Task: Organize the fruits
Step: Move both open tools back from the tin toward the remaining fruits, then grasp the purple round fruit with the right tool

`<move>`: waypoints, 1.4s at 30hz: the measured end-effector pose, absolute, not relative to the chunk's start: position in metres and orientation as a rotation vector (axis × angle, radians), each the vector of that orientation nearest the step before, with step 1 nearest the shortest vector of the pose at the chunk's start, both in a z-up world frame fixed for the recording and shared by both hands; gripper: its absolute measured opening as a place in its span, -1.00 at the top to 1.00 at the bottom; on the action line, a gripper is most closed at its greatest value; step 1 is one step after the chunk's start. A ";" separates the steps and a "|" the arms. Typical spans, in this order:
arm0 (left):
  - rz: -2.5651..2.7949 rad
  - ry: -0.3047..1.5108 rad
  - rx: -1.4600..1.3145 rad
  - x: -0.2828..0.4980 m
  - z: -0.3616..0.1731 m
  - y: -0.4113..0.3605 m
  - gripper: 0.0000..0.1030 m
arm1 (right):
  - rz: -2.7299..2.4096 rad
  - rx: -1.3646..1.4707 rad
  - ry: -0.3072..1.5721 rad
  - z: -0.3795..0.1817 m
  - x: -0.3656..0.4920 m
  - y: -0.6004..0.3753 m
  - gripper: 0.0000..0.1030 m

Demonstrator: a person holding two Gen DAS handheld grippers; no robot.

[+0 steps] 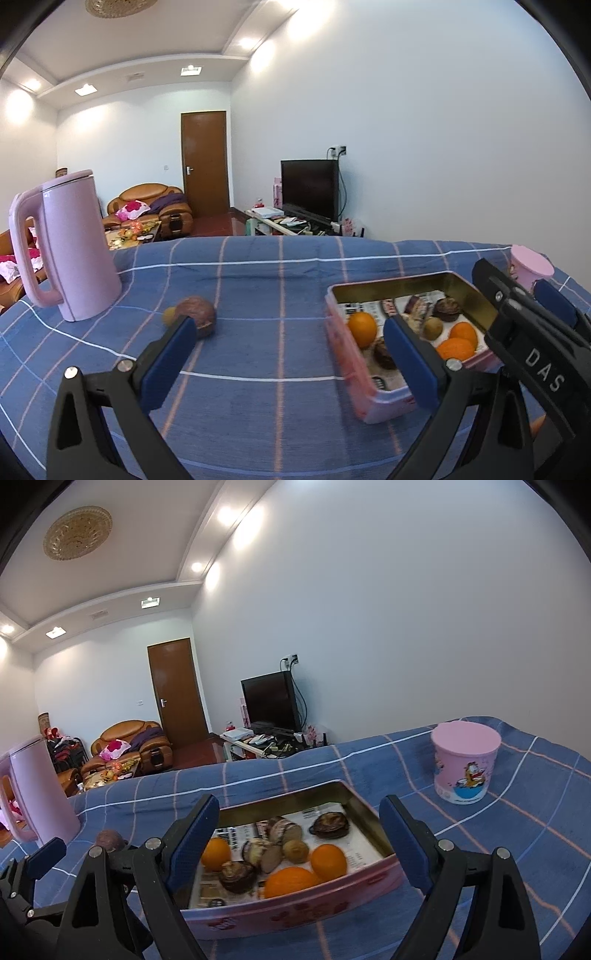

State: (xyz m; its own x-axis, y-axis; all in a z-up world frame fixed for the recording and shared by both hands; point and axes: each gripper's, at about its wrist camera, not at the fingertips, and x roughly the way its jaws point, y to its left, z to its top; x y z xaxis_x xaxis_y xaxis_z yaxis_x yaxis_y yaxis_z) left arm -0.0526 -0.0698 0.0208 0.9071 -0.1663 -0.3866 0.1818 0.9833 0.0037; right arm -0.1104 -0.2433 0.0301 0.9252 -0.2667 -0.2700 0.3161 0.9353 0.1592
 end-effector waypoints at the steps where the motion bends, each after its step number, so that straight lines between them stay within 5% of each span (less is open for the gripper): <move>1: -0.173 0.396 0.042 -0.052 0.021 -0.067 -1.00 | -0.296 0.204 0.249 0.030 -0.108 -0.239 -0.74; 25: 0.046 0.568 0.011 0.035 0.003 0.064 -1.00 | -0.115 0.111 0.321 0.025 -0.040 -0.128 -0.74; 37: 0.252 0.672 -0.011 0.061 -0.011 0.113 -1.00 | 0.135 0.037 0.604 0.002 0.043 -0.071 -0.74; 39: 0.271 0.681 -0.013 0.064 -0.013 0.117 -1.00 | 0.167 0.027 0.666 -0.005 0.056 -0.063 -0.46; 42: 0.297 0.698 -0.014 0.068 -0.015 0.122 -0.97 | 0.203 0.038 0.744 -0.014 0.075 -0.055 -0.37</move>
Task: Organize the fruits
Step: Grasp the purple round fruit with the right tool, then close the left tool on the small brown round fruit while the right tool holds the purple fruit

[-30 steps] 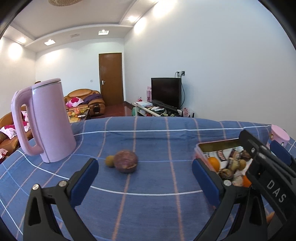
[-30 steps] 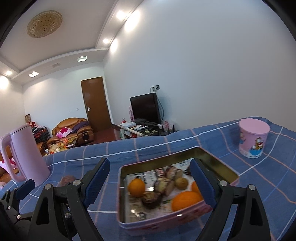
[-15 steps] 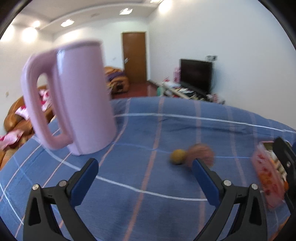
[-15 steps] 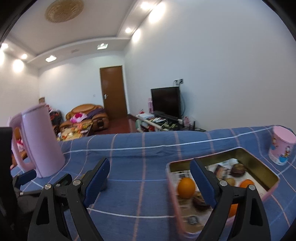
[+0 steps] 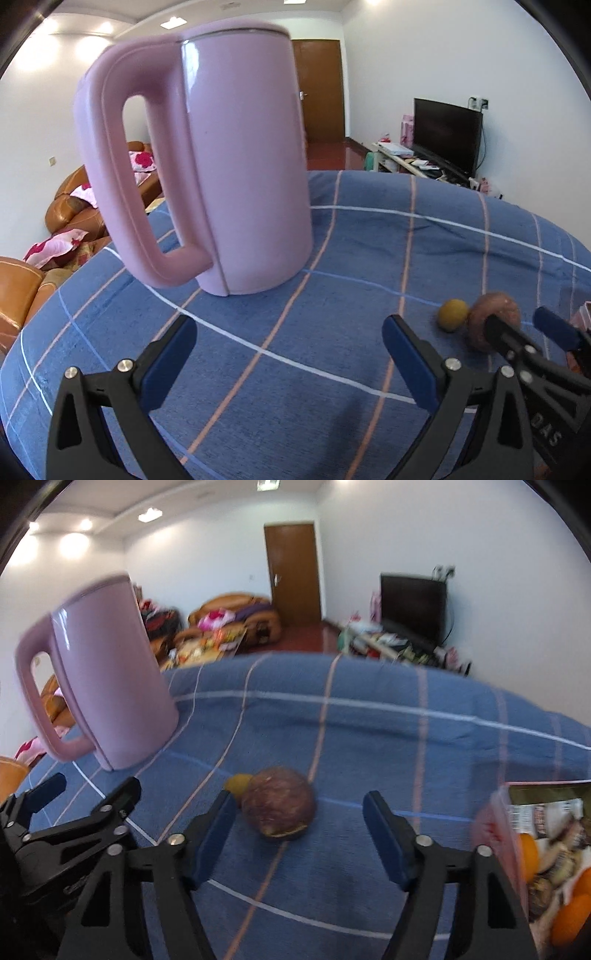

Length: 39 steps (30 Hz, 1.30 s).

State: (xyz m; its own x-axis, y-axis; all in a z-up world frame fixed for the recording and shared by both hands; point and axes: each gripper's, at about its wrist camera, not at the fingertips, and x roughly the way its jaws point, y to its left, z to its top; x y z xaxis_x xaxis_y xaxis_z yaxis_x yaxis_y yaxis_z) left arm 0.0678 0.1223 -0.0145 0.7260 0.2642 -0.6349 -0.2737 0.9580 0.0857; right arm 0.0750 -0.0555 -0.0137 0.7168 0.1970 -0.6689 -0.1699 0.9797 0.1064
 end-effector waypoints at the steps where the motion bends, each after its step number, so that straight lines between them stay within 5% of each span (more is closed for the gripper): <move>1: 0.304 0.704 -0.012 0.069 -0.015 0.125 -0.97 | 0.214 0.044 0.765 -0.016 0.081 -0.053 -0.36; 5: 0.305 0.725 -0.029 0.072 -0.017 0.130 -0.97 | 0.218 0.064 0.841 -0.027 0.101 -0.050 -0.32; 8: 0.308 0.725 -0.023 0.073 -0.018 0.130 -0.97 | 0.234 0.079 0.881 -0.034 0.108 -0.051 -0.03; 14: 0.290 0.720 -0.012 0.073 -0.017 0.128 -0.97 | 0.216 0.127 0.856 -0.033 0.098 -0.061 -0.02; 23: 0.132 0.666 -0.026 0.070 -0.011 0.114 -0.97 | 0.072 0.121 0.500 0.006 0.019 -0.091 -0.02; 30: -0.008 0.689 -0.010 0.086 -0.009 0.081 -0.58 | 0.027 0.151 0.471 0.008 0.009 -0.108 -0.02; 37: -0.043 0.788 0.113 0.135 -0.023 0.035 -0.45 | 0.026 0.219 0.507 0.002 0.019 -0.117 -0.02; 39: -0.059 0.862 0.099 0.150 -0.032 0.033 -0.14 | 0.028 0.235 0.520 0.001 0.022 -0.120 -0.02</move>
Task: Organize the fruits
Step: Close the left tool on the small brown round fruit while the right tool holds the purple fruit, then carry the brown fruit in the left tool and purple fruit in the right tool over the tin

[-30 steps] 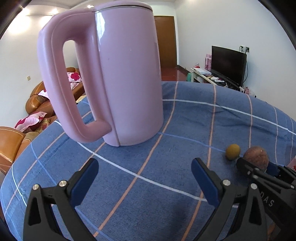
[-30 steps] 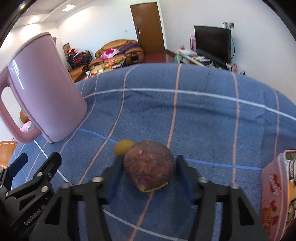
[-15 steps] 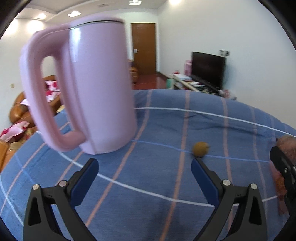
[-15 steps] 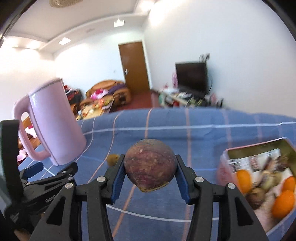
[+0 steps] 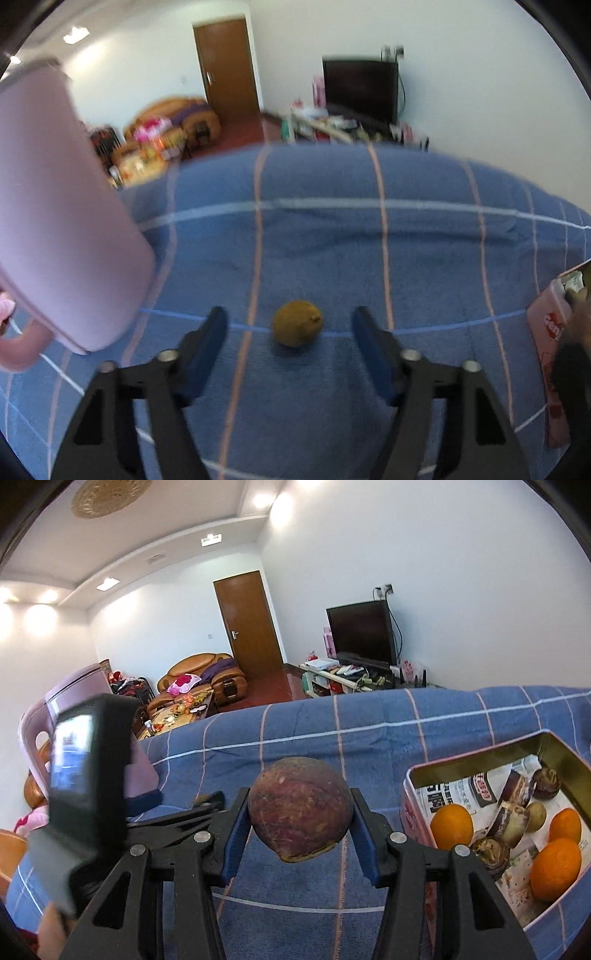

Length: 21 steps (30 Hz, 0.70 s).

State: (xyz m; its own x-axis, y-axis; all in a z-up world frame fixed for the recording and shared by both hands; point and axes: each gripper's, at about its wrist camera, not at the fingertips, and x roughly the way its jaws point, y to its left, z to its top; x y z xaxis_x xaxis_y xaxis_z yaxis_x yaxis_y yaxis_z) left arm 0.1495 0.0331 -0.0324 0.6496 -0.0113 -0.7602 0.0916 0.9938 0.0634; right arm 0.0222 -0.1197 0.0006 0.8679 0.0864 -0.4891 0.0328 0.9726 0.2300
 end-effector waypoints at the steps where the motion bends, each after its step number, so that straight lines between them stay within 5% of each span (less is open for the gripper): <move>1: -0.065 0.900 0.078 0.156 -0.037 0.035 -0.12 | 0.030 0.241 0.527 0.000 0.024 -0.121 -0.02; 5: -0.082 0.905 0.031 0.159 -0.036 0.039 -0.08 | 0.038 0.254 0.545 -0.001 0.030 -0.124 -0.02; 9: -0.105 0.898 0.029 0.159 -0.033 0.038 0.39 | 0.041 0.248 0.559 -0.004 0.033 -0.122 -0.02; 15: -0.101 0.878 -0.014 0.150 -0.028 0.049 0.40 | 0.036 0.232 0.549 -0.005 0.033 -0.120 -0.02; 21: -0.006 0.652 0.005 0.111 0.000 0.054 0.40 | 0.016 0.229 0.504 -0.001 0.024 -0.119 -0.02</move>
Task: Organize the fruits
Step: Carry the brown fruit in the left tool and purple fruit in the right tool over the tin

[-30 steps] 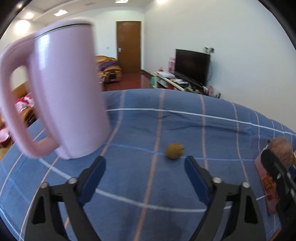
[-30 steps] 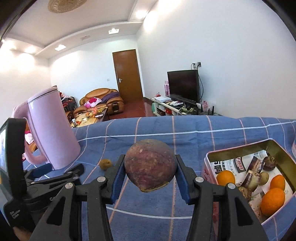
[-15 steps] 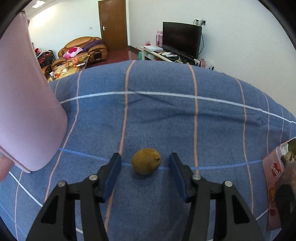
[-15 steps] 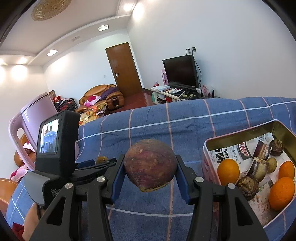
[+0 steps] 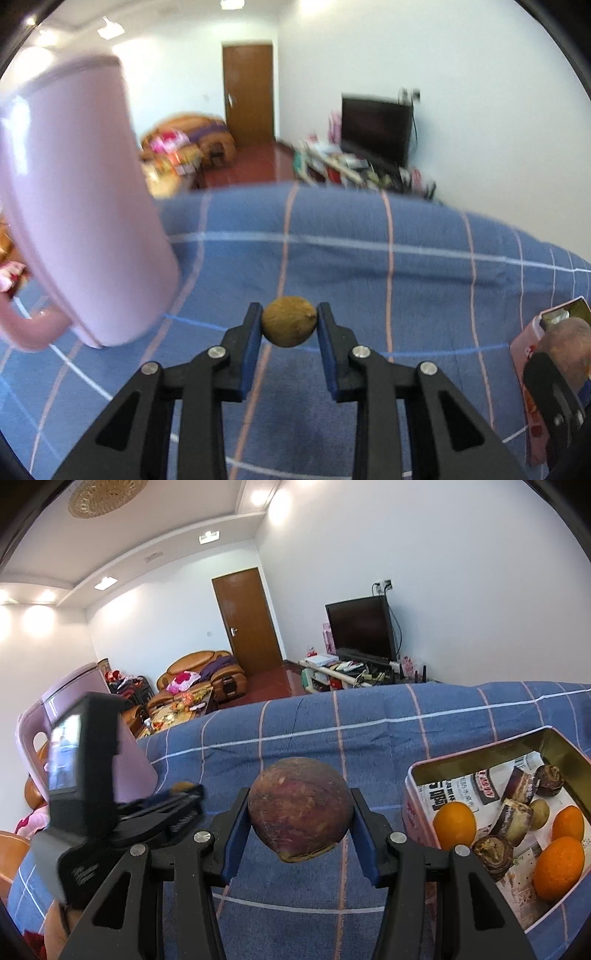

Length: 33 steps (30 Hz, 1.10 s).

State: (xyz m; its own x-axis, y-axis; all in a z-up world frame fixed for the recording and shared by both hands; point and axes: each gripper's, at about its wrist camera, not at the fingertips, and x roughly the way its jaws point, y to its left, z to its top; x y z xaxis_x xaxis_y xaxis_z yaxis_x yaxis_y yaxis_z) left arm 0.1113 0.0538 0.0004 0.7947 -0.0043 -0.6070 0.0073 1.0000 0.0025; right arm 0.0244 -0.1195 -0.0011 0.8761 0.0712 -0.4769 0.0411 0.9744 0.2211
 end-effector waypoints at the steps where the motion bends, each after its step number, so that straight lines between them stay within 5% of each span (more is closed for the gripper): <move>1: 0.001 0.625 0.011 0.104 0.004 0.054 0.40 | 0.014 0.228 0.500 -0.001 0.023 -0.120 -0.02; 33: 0.066 0.474 0.013 0.023 0.014 0.049 0.39 | -0.042 0.136 0.422 0.011 -0.027 -0.115 -0.03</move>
State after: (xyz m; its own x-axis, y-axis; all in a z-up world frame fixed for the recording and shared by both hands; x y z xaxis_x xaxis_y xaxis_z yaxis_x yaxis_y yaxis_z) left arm 0.0232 0.0490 0.0142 0.8875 0.0663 -0.4560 -0.0600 0.9978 0.0283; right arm -0.0265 -0.1155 0.0113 0.9117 -0.0126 -0.4107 0.0689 0.9901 0.1226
